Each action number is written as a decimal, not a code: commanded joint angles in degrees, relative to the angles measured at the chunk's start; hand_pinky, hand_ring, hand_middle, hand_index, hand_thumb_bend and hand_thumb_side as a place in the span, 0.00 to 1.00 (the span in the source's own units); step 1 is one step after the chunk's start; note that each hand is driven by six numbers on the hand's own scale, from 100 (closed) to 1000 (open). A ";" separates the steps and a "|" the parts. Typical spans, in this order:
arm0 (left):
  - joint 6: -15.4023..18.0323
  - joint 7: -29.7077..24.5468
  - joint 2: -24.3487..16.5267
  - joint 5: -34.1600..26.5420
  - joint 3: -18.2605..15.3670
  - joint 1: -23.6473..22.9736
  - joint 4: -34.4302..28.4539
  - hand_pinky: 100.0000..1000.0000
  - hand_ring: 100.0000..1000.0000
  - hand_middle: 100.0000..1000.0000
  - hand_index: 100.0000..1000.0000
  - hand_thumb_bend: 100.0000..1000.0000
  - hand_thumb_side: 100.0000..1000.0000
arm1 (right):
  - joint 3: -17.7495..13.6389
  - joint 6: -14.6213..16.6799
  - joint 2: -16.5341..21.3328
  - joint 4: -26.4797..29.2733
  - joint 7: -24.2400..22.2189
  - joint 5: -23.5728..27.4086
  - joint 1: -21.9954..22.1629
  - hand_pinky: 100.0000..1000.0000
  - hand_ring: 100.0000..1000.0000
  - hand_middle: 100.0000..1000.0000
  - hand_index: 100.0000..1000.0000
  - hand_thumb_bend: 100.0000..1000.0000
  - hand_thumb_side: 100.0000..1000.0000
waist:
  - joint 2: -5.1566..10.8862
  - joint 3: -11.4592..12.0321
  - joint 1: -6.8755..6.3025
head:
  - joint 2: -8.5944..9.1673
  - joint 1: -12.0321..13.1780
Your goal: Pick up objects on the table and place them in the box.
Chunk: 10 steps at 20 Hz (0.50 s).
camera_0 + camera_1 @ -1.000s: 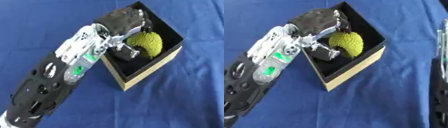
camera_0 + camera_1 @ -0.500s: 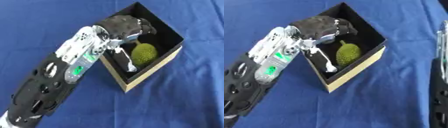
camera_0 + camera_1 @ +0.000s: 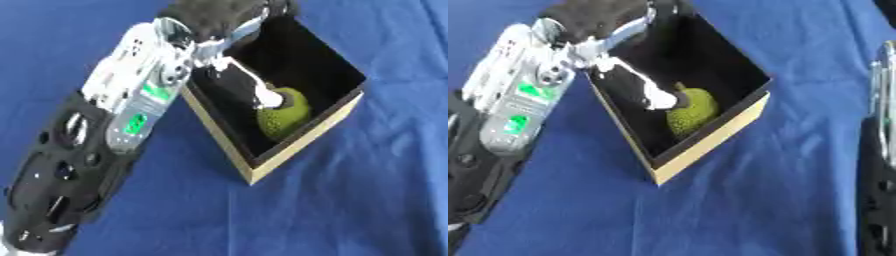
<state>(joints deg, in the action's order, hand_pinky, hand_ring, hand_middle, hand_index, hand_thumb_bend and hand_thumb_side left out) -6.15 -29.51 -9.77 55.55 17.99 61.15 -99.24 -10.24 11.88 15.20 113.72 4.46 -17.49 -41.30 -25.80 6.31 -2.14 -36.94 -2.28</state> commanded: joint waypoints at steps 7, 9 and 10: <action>-8.67 9.00 -6.43 -8.82 -14.79 -2.75 -14.52 0.43 0.67 0.69 0.86 0.66 0.49 | -0.15 0.37 2.02 0.87 0.53 -0.99 -1.43 0.84 0.78 0.59 0.84 0.00 0.25 | 7.98 1.24 0.84 | 0.56 -2.17; -10.45 10.78 -8.73 -10.60 -17.68 -3.75 -15.15 0.44 0.67 0.69 0.86 0.67 0.49 | -0.21 0.35 2.53 0.87 0.61 -1.19 -1.40 0.84 0.78 0.59 0.84 0.00 0.25 | 7.91 1.52 0.72 | 0.58 -2.75; -11.17 11.69 -10.10 -11.51 -19.16 -4.24 -15.26 0.44 0.67 0.69 0.85 0.66 0.49 | -0.26 0.32 2.82 0.87 0.67 -1.27 -1.38 0.84 0.78 0.59 0.84 0.00 0.25 | 7.86 1.62 0.63 | 0.57 -2.98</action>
<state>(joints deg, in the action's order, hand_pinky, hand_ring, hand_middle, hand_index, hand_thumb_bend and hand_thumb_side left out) -16.39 -19.03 -17.35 45.16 0.99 56.27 -113.12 -10.21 12.20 16.53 113.72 4.93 -18.41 -41.86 -25.80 7.92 -2.13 -36.90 -4.85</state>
